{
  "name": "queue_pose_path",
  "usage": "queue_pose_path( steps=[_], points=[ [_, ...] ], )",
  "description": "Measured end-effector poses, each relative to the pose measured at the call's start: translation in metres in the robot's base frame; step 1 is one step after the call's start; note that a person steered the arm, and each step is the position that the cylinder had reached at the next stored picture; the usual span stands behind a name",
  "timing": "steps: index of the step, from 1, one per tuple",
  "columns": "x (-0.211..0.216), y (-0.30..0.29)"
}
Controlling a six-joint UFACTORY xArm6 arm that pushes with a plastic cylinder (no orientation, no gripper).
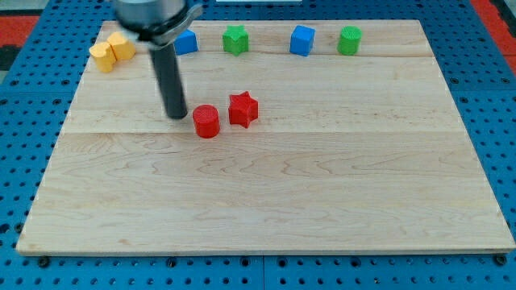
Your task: Push the blue cube towards center right
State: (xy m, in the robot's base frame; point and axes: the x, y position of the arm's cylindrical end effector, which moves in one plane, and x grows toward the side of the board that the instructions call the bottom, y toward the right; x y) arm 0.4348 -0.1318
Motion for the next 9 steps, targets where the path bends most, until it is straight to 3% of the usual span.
queue_pose_path(
  steps=[1,2,4,5,7,9],
  points=[
    [0.028,0.011],
    [0.003,0.062],
    [0.061,0.094],
    [0.059,0.153],
    [0.053,0.211],
    [0.057,0.222]
  ],
)
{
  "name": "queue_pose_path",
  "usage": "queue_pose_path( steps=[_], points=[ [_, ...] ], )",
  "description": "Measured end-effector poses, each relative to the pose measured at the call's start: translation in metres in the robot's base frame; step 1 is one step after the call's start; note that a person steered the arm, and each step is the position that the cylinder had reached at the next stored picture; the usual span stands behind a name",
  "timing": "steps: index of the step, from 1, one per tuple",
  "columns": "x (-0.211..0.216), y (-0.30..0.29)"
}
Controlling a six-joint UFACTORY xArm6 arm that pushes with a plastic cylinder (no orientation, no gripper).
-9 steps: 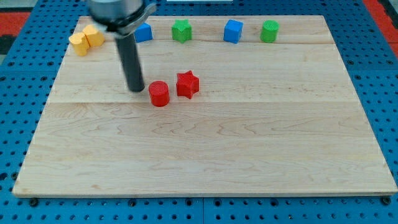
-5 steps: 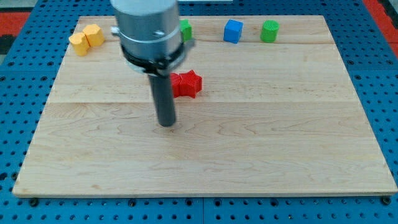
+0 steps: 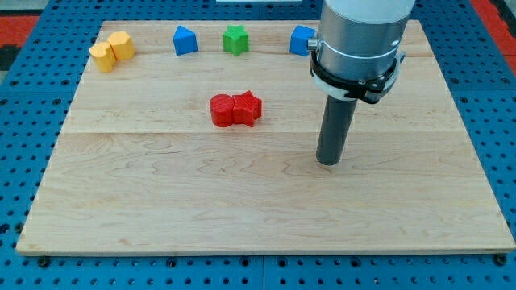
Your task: Push the blue cube towards center right
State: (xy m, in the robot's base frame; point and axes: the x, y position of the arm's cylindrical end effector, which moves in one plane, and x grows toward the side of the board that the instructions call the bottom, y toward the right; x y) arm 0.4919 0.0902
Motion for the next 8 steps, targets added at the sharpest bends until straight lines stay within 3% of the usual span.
queue_pose_path(
  steps=[3,5,7,8],
  points=[
    [-0.021,-0.007],
    [-0.143,-0.010],
    [-0.210,0.033],
    [-0.246,0.018]
  ],
)
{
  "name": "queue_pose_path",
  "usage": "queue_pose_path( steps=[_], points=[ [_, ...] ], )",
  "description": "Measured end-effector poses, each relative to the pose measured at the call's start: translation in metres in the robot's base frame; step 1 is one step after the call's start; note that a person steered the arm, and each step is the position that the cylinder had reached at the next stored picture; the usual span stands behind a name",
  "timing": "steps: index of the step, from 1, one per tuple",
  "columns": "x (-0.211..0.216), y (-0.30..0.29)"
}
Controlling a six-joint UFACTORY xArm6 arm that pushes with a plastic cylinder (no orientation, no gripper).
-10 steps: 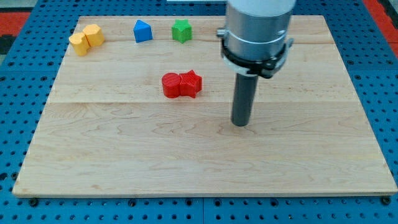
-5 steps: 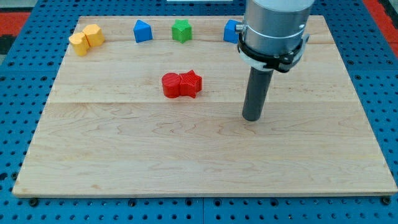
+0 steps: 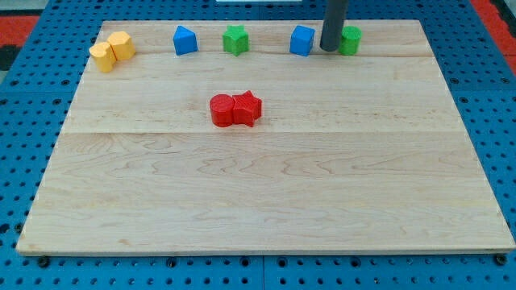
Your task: Push the blue cube towards center right
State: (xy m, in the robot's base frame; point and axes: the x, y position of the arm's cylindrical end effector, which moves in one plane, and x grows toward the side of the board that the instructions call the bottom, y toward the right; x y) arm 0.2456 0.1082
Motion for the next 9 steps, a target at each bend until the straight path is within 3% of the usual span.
queue_pose_path(
  steps=[1,2,3,4,5,6,7,9],
  points=[
    [-0.028,-0.002],
    [-0.034,-0.056],
    [0.030,-0.091],
    [0.061,-0.084],
    [0.038,-0.104],
    [0.012,-0.093],
    [0.010,-0.046],
    [0.121,0.026]
  ],
)
